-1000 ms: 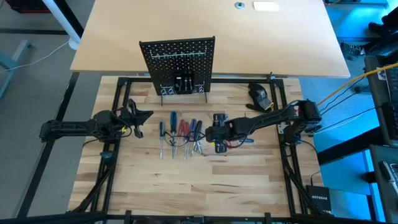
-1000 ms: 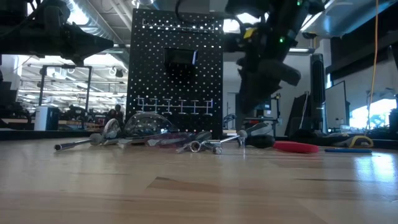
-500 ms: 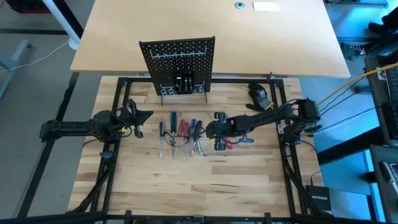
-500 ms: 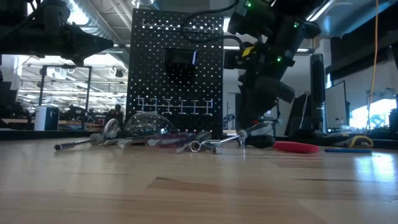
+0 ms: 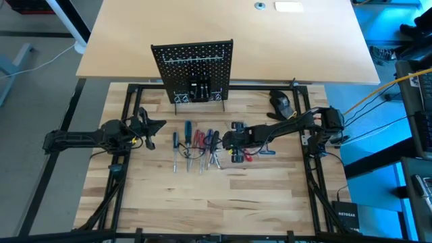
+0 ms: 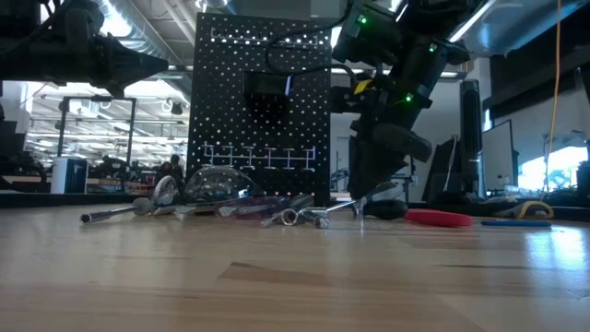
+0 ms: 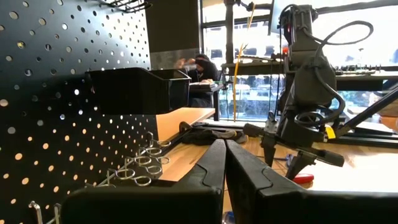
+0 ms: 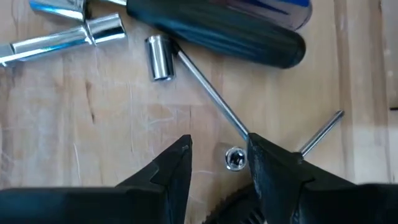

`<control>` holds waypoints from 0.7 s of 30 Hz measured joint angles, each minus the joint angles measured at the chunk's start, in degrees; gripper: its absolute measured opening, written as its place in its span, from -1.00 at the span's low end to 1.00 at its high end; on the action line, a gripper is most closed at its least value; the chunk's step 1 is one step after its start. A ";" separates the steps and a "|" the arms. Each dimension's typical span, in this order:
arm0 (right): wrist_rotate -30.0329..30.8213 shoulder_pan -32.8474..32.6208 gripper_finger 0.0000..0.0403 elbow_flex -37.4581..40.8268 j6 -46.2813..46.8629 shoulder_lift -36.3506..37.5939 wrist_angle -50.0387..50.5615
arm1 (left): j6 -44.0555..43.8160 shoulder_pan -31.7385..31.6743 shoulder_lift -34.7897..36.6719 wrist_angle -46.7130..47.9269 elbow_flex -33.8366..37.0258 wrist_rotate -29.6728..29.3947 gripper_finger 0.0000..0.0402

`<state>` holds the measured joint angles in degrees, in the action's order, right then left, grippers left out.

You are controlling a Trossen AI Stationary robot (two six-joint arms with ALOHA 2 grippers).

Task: Hang tools onto peg board
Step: Put the top right metal socket into the black bin on the peg board

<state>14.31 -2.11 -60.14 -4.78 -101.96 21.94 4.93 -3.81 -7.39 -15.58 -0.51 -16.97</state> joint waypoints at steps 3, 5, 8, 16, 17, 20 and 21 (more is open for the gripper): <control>0.04 0.00 -0.23 -0.02 -0.02 -0.52 -0.27 | 0.00 0.00 0.02 -0.02 0.00 0.00 -0.99; 0.07 0.00 -0.23 -0.02 -0.10 -1.13 0.12 | 0.00 0.01 0.00 0.00 0.00 0.00 -0.99; 0.13 0.01 -0.23 -0.02 -0.24 -2.06 0.26 | 0.00 0.02 0.00 0.00 0.00 0.00 -0.99; 2.18 1.23 -0.23 -0.07 -0.26 -2.96 -0.04 | 0.00 0.00 0.01 -0.02 0.00 0.00 -0.99; 2.42 1.47 -0.23 -0.04 -0.26 -3.02 0.26 | 0.00 0.00 0.00 -0.01 0.00 0.00 -0.99; 2.60 2.21 -0.23 -0.02 -0.17 -3.03 0.54 | 0.00 0.00 0.02 -0.02 0.00 0.00 -0.99; 2.58 2.25 -0.23 -0.02 -0.16 -3.03 0.54 | 0.00 0.00 0.00 0.00 0.00 0.00 -0.99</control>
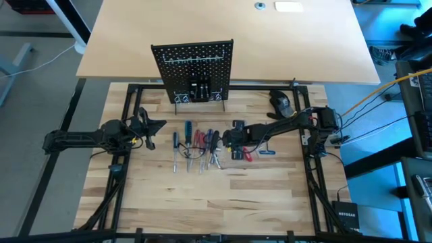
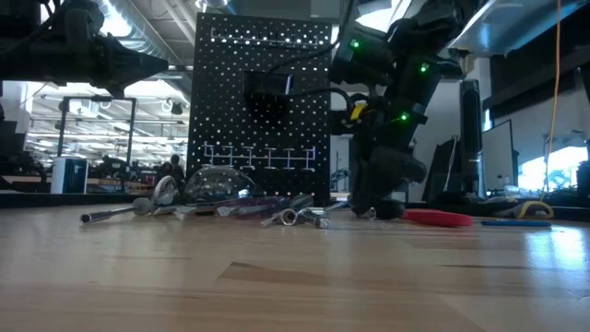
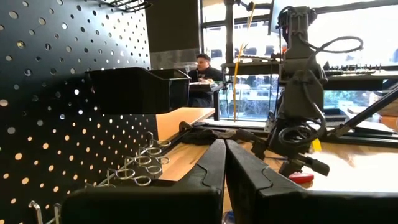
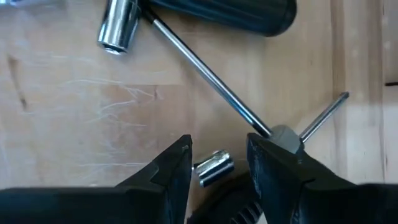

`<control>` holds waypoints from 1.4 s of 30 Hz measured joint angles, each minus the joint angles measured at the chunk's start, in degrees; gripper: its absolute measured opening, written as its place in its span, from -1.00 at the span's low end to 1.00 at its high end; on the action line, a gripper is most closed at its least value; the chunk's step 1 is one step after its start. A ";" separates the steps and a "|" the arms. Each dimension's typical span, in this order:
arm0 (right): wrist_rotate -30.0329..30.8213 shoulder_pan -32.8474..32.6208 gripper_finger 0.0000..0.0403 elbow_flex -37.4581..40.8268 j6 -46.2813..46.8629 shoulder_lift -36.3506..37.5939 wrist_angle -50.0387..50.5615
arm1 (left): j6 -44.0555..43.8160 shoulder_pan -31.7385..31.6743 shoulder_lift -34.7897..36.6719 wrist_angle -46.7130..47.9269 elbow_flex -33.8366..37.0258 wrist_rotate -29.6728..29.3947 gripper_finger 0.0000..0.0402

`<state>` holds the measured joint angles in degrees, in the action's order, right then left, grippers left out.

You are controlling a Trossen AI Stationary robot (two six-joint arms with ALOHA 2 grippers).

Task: Hang tools onto peg board
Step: Put the top right metal socket into the black bin on the peg board

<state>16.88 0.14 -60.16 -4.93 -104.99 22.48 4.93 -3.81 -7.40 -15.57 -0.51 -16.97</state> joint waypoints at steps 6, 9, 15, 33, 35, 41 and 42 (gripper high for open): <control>0.58 -0.11 -0.23 -0.90 -0.02 0.00 1.11 | 0.00 0.02 0.02 0.05 0.00 0.00 -0.99; 0.39 -0.13 -0.23 -1.95 0.24 0.00 4.73 | 0.00 0.01 0.02 0.04 0.00 0.00 -0.99; -1.78 -0.11 -0.23 -2.62 0.69 0.02 8.36 | -0.02 0.00 0.02 0.07 0.00 0.00 -0.99; -2.54 -0.13 -0.23 -2.25 2.05 -2.54 5.16 | -0.02 0.02 0.02 0.04 0.00 0.00 -0.99; -2.54 -0.13 -0.23 -2.21 2.10 -2.58 4.97 | -0.01 0.01 0.01 0.07 0.00 0.00 -0.99; -2.54 -0.13 -0.23 -2.10 2.04 -2.69 3.63 | -0.02 0.01 0.02 -0.07 0.00 0.00 -0.99; -2.54 -0.11 -0.23 -2.10 2.06 -2.71 3.49 | -0.02 0.01 0.01 0.03 0.00 0.00 -0.99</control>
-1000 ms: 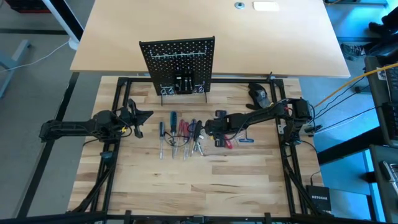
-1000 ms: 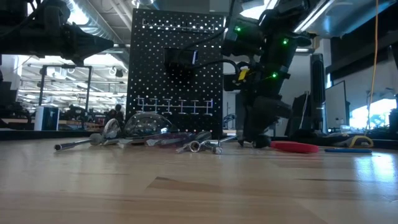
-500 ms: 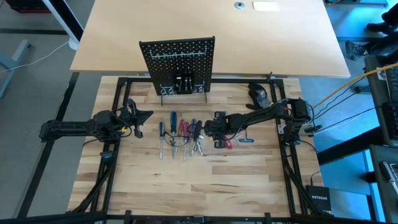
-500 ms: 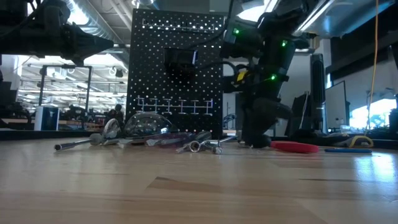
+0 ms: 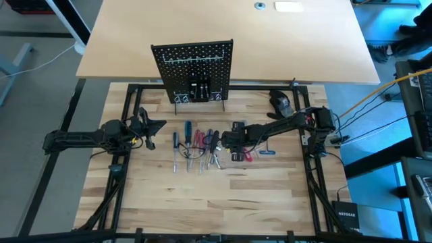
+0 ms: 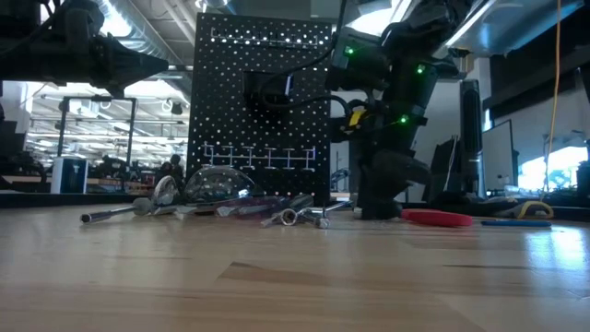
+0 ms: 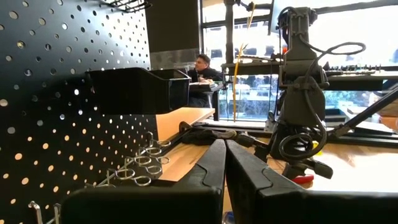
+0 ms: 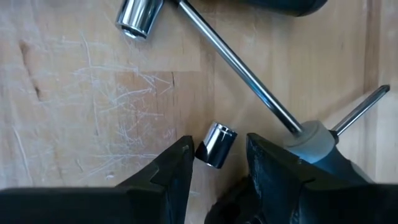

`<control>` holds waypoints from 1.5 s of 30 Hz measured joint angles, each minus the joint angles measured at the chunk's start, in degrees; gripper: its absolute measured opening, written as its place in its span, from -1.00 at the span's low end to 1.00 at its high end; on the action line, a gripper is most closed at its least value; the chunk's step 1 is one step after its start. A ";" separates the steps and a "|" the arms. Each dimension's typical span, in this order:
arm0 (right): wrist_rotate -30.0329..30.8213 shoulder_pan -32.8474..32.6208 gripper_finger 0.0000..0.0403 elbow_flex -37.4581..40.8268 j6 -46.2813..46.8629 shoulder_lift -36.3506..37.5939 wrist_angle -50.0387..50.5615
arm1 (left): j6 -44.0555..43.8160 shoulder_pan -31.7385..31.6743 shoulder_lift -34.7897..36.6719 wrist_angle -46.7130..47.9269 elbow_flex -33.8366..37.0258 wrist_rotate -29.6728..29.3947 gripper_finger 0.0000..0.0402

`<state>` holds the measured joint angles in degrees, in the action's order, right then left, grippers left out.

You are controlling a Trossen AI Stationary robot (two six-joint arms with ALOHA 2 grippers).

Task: Hang tools onto peg board
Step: Put the top right metal socket into the black bin on the peg board

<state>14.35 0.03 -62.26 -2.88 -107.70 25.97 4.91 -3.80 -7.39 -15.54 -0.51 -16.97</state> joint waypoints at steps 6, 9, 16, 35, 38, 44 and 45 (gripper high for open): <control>-0.04 0.00 -0.32 0.02 0.02 -0.09 -0.45 | 0.00 0.00 0.00 -0.01 -0.01 0.00 -0.99; -0.35 0.00 -0.45 0.00 0.02 -0.13 -0.51 | 0.00 0.01 0.01 -0.01 0.00 0.00 -0.99; -0.13 -0.04 -0.71 0.00 0.00 -0.16 -0.72 | 0.00 -0.01 0.01 -0.01 0.00 0.00 -0.99; -0.25 0.00 -0.66 -6.91 -0.13 -0.47 7.39 | 0.00 0.00 0.01 -0.01 0.00 0.00 -0.99; -0.21 0.00 -0.66 -10.63 -0.34 -0.46 11.28 | 0.00 0.00 0.01 -0.01 0.00 0.00 -0.99; 0.86 0.00 -0.66 -18.86 -2.40 -0.42 16.50 | 0.00 -0.01 0.00 -0.01 0.00 0.00 -0.99; 1.10 0.00 -0.66 -20.13 -3.01 -0.42 16.72 | 0.00 -0.01 -0.01 -0.01 0.00 0.00 -0.99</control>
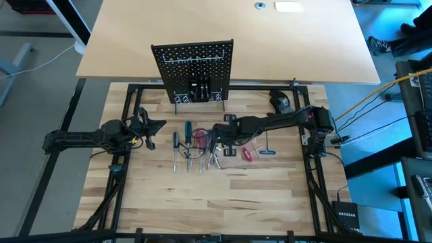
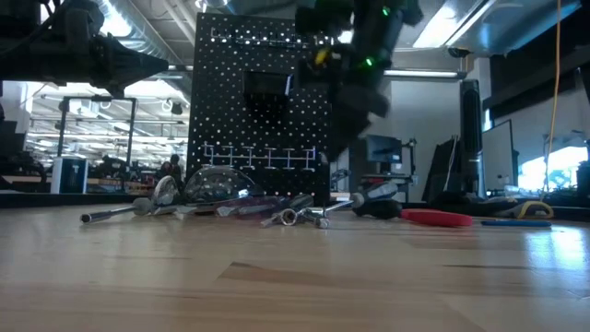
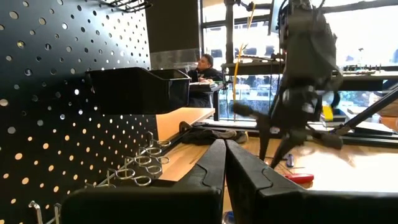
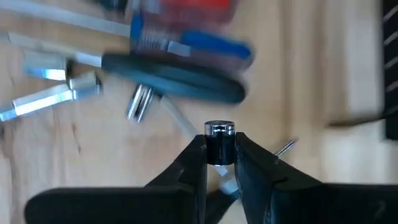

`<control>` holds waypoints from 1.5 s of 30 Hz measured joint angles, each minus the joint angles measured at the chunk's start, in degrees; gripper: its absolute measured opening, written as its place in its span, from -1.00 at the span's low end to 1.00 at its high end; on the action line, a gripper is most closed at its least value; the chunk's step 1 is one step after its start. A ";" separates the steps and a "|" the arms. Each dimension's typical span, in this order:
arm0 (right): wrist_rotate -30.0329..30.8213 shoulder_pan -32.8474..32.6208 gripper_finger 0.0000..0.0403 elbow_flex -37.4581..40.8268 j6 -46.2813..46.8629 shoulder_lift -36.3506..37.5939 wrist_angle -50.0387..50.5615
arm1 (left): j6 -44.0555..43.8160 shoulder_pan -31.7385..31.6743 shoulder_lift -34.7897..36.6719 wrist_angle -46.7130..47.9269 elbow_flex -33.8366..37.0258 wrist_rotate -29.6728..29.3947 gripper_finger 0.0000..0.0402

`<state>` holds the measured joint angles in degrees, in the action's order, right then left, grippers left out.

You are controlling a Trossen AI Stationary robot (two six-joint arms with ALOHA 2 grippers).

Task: Hang tools onto peg board
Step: Put the top right metal socket into the black bin on the peg board

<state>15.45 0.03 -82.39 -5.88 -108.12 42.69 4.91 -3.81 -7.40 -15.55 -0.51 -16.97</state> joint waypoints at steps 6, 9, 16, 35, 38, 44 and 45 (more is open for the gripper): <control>0.47 0.04 -0.66 -7.78 -3.41 0.07 0.75 | 0.00 0.00 0.00 0.02 0.00 0.00 -0.99; 2.25 0.02 -0.66 -11.50 -4.99 0.07 0.37 | 0.00 0.02 0.02 0.02 0.00 0.00 -0.99; 6.55 0.73 -0.66 -18.46 -9.39 0.27 -2.57 | -0.36 0.01 0.02 0.03 0.00 0.00 -0.99; 2.36 12.66 -0.56 -20.35 -6.12 3.11 -20.15 | -0.07 0.02 0.00 0.04 0.00 0.02 -0.99; 2.45 13.05 -0.55 -20.35 -6.18 3.10 -20.36 | -0.04 0.00 0.00 0.02 0.00 0.01 -0.99; 3.14 13.16 -0.52 -20.33 -6.12 3.08 -21.77 | -0.02 0.00 0.02 0.00 0.00 0.00 -0.99; 3.21 13.16 -0.50 -20.33 -6.11 3.08 -21.87 | -0.02 0.00 0.00 0.00 0.00 0.00 -0.99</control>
<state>18.66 13.19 -102.72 -12.00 -105.03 20.82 4.89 -3.81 -7.40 -15.55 -0.51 -16.97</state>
